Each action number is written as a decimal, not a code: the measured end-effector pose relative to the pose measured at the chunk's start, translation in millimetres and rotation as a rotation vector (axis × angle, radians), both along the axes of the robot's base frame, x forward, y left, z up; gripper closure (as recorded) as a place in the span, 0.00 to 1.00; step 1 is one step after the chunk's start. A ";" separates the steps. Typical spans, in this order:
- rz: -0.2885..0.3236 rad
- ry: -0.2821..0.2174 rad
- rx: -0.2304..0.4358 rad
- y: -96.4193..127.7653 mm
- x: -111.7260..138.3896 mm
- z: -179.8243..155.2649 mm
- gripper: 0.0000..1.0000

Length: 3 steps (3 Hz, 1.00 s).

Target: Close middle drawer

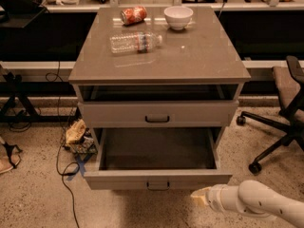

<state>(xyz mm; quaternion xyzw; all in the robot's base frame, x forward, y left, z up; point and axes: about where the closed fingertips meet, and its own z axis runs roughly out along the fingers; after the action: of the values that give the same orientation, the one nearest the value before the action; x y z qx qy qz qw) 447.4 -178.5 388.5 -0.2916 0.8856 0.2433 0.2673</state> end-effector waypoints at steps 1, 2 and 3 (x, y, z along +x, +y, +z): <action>-0.021 -0.067 0.020 1.8 42.5 2.7 1.00; -0.030 -0.117 0.042 8.7 72.3 4.4 1.00; -0.045 -0.211 0.084 24.3 140.5 10.3 1.00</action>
Offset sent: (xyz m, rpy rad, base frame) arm 0.2182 0.0225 0.0231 0.1172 -0.3328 -0.0828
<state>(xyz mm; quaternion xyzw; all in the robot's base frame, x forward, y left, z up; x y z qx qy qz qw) 587.9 -154.1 398.8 -0.2842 0.8480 0.2420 0.3763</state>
